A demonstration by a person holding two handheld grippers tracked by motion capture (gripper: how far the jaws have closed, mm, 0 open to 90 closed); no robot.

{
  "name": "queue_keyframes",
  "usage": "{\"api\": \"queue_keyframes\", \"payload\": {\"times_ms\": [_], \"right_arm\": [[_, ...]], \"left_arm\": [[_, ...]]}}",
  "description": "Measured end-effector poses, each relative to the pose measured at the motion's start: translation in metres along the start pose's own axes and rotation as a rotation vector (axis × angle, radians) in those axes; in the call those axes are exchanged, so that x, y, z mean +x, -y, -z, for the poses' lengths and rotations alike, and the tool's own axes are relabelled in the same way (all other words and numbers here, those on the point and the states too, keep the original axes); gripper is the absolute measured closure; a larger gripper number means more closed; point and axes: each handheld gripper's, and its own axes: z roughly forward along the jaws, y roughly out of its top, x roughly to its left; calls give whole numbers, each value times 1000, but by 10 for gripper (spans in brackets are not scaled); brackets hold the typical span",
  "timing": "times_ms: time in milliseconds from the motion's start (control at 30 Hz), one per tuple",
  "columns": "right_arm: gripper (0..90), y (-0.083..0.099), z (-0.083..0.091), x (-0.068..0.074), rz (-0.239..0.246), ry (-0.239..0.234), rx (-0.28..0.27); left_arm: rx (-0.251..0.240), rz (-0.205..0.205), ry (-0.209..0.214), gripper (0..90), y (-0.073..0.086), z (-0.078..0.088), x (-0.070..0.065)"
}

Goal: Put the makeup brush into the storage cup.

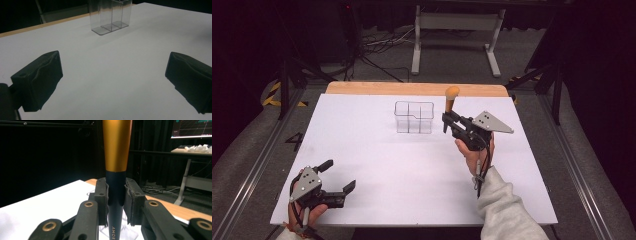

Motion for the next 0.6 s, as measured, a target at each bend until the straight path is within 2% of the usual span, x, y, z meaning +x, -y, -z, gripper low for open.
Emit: {"api": "queue_keyframes", "payload": {"times_ms": [67,233,367,600], "right_arm": [[749,-3,-7,-1,-7,-5,-9],[750,-8,-22,-3,-21,-14,-22],[750,-12,-35,-5,-39,-22,-32],[749,-14,-53,-5,-50,-28,-35]], "left_arm": [[0,-13,12,14,0,0,-1],[-18,5,31,26,-1,1,-1],[-36,16,30,27,-1,2,-1],[-35,12,31,26,0,3,-1]]}}
